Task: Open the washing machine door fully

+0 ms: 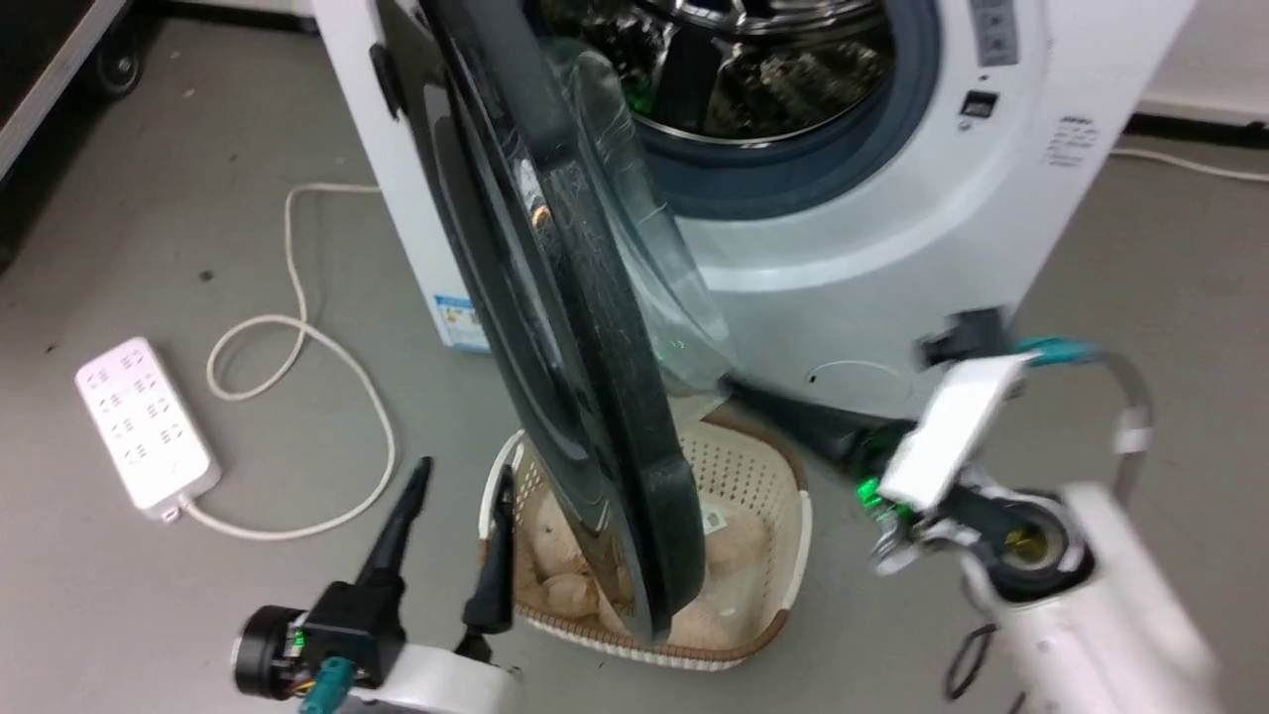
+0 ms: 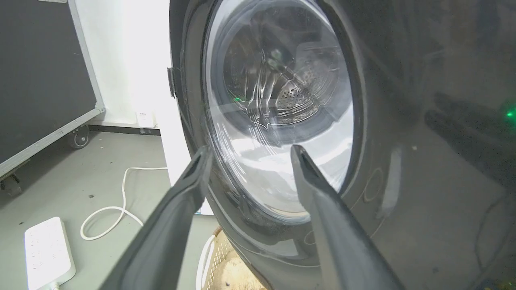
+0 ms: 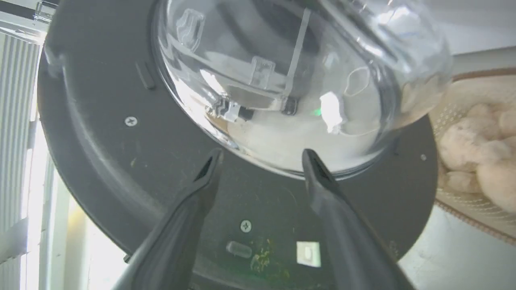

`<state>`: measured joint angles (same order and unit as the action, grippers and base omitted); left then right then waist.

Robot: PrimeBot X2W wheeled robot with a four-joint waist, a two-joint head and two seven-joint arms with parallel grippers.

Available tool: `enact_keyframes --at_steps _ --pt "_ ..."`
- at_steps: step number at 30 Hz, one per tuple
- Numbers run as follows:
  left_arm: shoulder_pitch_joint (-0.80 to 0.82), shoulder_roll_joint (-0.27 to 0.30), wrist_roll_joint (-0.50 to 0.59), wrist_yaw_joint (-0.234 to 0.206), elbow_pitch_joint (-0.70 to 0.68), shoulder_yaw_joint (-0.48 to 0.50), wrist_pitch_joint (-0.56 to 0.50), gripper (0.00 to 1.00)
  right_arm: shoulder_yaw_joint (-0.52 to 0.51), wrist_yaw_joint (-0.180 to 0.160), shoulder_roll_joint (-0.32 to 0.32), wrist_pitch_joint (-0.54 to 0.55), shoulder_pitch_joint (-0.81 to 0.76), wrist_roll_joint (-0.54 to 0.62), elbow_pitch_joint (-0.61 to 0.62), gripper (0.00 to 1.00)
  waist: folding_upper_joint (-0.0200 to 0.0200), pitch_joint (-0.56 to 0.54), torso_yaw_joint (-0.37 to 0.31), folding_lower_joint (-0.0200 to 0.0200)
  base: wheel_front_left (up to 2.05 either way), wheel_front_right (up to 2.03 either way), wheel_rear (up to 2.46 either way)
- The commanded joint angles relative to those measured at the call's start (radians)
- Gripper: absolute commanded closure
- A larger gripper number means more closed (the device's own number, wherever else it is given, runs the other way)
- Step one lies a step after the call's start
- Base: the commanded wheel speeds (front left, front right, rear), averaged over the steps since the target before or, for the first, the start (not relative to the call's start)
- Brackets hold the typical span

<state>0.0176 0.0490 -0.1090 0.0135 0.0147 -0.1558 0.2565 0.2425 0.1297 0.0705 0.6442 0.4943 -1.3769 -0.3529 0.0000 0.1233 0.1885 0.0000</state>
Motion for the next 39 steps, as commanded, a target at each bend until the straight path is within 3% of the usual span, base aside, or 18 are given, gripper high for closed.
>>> enact_keyframes --at_steps 1,7,8,10,11,12,13,15,16,17,18,19,21,22,23,25,30,39 --pt "-0.015 0.001 -0.005 0.005 0.0 0.011 0.005 0.0 -0.026 0.001 0.03 -0.045 -0.031 0.038 0.034 0.0 0.0 -0.021 -0.02 0.0 0.0 0.0 0.0" --pt "-0.024 0.001 -0.008 0.023 -0.008 0.059 0.005 0.0 -0.065 0.001 0.176 -0.328 -0.107 0.313 0.222 0.0 0.0 -0.054 -0.064 0.0 0.0 0.0 0.0" --pt "-0.024 0.001 -0.008 0.023 -0.008 0.059 0.005 0.0 -0.065 0.001 0.176 -0.328 -0.107 0.313 0.222 0.0 0.0 -0.054 -0.064 0.0 0.0 0.0 0.0" --pt "-0.034 0.001 -0.013 0.031 -0.013 0.079 0.005 0.0 -0.064 0.001 0.251 -0.502 -0.17 0.487 0.277 0.0 0.0 -0.069 -0.086 0.0 0.0 0.0 0.0" --pt "-0.034 0.001 -0.013 0.031 -0.013 0.079 0.005 0.0 -0.064 0.001 0.251 -0.502 -0.17 0.487 0.277 0.0 0.0 -0.069 -0.086 0.0 0.0 0.0 0.0" --pt "-0.041 0.001 -0.016 0.037 -0.016 0.091 0.005 0.0 -0.062 0.001 0.293 -0.613 -0.213 0.622 0.296 0.0 0.0 -0.076 -0.099 0.0 0.0 0.0 0.0" --pt "-0.041 0.001 -0.016 0.037 -0.016 0.091 0.005 0.0 -0.062 0.001 0.293 -0.613 -0.213 0.622 0.296 0.0 0.0 -0.076 -0.099 0.0 0.0 0.0 0.0" --pt "-0.062 0.001 -0.025 0.041 -0.016 0.106 0.005 0.0 -0.072 0.001 0.32 -0.746 -0.28 0.832 0.304 0.0 0.0 -0.088 -0.124 0.0 0.0 0.0 0.0" --pt "-0.062 0.001 -0.025 0.041 -0.016 0.106 0.005 0.0 -0.072 0.001 0.32 -0.746 -0.28 0.832 0.304 0.0 0.0 -0.088 -0.124 0.0 0.0 0.0 0.0" --pt "-0.073 0.001 -0.03 0.045 -0.012 0.12 0.005 0.0 -0.119 0.001 0.287 -0.816 -0.325 0.941 0.3 0.0 0.0 -0.096 -0.138 0.0 0.0 0.0 0.0" --pt "-0.073 0.001 -0.03 0.045 -0.012 0.12 0.005 0.0 -0.119 0.001 0.287 -0.816 -0.325 0.941 0.3 0.0 0.0 -0.096 -0.138 0.0 0.0 0.0 0.0" --pt "-0.081 0.001 -0.034 0.05 -0.01 0.128 0.005 0.0 -0.168 0.001 0.242 -0.855 -0.373 1.045 0.313 0.0 0.0 -0.1 -0.147 0.0 0.0 0.0 0.0" --pt "-0.084 0.001 -0.035 0.055 -0.009 0.129 0.005 0.0 -0.195 0.001 0.212 -0.868 -0.398 1.09 0.322 0.0 0.0 -0.103 -0.151 0.0 0.0 0.0 0.0" --pt "-0.09 0.001 -0.032 0.065 -0.004 0.131 0.005 0.0 -0.247 0.001 0.146 -0.886 -0.447 1.16 0.343 0.0 0.0 -0.108 -0.156 0.0 0.0 0.0 0.0" --pt "-0.09 0.001 -0.032 0.065 -0.004 0.131 0.005 0.0 -0.247 0.001 0.146 -0.886 -0.447 1.16 0.343 0.0 0.0 -0.108 -0.156 0.0 0.0 0.0 0.0" --pt "-0.099 0.001 -0.03 0.074 -0.001 0.134 0.005 0.0 -0.293 0.001 0.07 -0.9 -0.513 1.262 0.373 0.0 0.0 -0.114 -0.162 0.0 0.0 0.0 0.0" --pt "-0.109 0.001 -0.028 0.082 0.0 0.134 0.005 0.0 -0.323 0.001 0.005 -0.905 -0.577 1.347 0.402 0.0 0.0 -0.116 -0.165 0.0 0.0 0.0 0.0" --pt "-0.099 0.001 -0.028 0.07 0.005 0.127 0.005 0.0 -0.327 0.001 -0.018 -0.906 -0.588 1.392 0.419 0.0 0.0 -0.112 -0.159 0.0 0.0 0.0 0.0"
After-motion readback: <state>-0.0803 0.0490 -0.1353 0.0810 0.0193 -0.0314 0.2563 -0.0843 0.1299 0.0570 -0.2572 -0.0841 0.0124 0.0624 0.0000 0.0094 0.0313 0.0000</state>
